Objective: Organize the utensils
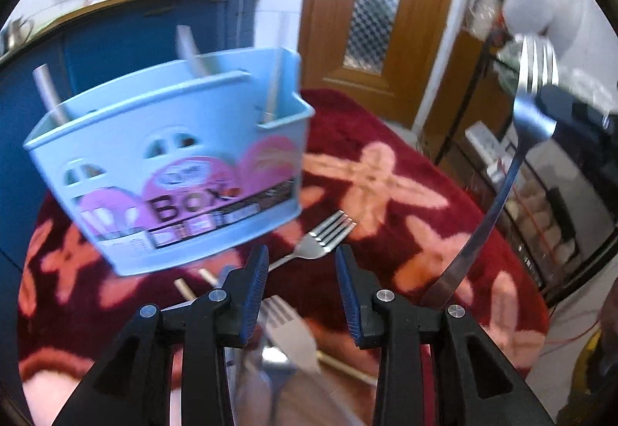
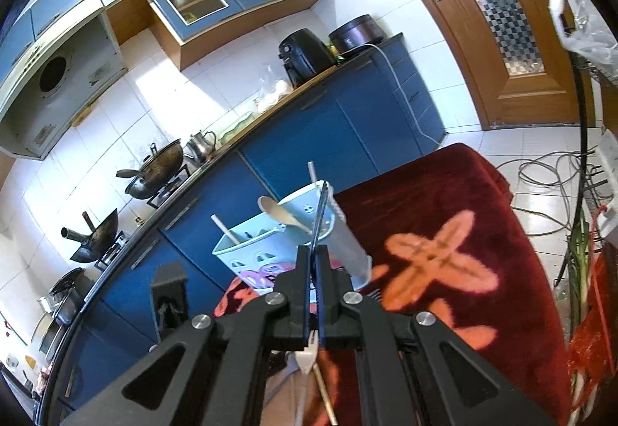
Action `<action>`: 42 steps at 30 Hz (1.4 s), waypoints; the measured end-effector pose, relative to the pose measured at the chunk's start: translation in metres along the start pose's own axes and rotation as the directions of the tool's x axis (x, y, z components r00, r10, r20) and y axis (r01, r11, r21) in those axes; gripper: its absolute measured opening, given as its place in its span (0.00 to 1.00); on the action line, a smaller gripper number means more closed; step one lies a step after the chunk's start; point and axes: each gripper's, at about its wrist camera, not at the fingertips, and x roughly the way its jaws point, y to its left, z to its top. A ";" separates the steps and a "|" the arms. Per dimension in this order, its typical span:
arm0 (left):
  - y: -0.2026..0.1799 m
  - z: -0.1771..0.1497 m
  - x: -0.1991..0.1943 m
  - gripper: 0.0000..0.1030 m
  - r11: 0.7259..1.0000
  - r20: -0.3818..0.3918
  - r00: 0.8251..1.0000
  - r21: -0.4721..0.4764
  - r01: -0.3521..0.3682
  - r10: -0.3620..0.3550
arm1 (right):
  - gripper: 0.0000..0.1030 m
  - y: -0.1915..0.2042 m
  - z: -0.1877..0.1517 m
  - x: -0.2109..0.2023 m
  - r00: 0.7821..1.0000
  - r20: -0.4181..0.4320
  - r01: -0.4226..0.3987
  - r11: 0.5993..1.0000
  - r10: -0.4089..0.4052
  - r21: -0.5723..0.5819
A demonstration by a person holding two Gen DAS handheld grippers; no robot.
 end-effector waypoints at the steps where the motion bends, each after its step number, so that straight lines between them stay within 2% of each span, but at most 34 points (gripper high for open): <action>1: -0.005 0.001 0.005 0.36 1.000 -0.008 1.000 0.017 -0.003 0.004 | 0.04 -0.004 0.001 -0.001 1.000 0.001 0.005 1.000 -0.005 0.001; 7: -0.032 0.009 0.037 0.36 0.995 -0.054 0.998 0.091 -0.030 0.035 | 0.04 -0.014 0.004 -0.005 1.000 0.000 0.017 1.000 -0.017 -0.005; 16: -0.046 0.010 0.075 0.36 0.987 -0.120 0.989 0.145 -0.074 0.092 | 0.04 -0.030 0.004 -0.005 1.000 -0.009 0.007 1.000 -0.007 0.004; 27: -0.049 0.014 0.090 0.35 0.978 -0.102 0.986 0.173 -0.115 0.134 | 0.04 -0.038 0.003 -0.003 1.000 -0.011 -0.018 1.000 0.019 0.014; 28: -0.048 0.014 0.090 0.33 0.979 -0.099 0.987 0.169 -0.111 0.129 | 0.04 -0.038 0.003 -0.002 1.000 -0.012 -0.021 1.000 0.022 0.013; 29: -0.047 0.014 0.089 0.23 0.981 -0.098 0.988 0.163 -0.102 0.119 | 0.04 -0.038 0.003 -0.002 1.000 -0.013 -0.024 1.000 0.024 0.013; 30: -0.046 0.014 0.087 0.22 0.983 -0.096 0.990 0.160 -0.091 0.107 | 0.04 -0.039 0.002 -0.002 1.000 -0.014 -0.026 1.000 0.026 0.012; 32: -0.046 0.015 0.082 0.12 0.982 -0.080 0.991 0.161 -0.097 0.111 | 0.04 -0.038 0.002 -0.001 0.999 -0.015 -0.028 1.000 0.028 0.009; 42: -0.029 0.015 0.036 0.06 0.991 0.014 0.996 0.093 -0.094 0.093 | 0.04 -0.032 0.000 -0.001 0.999 -0.017 -0.029 1.000 0.029 -0.004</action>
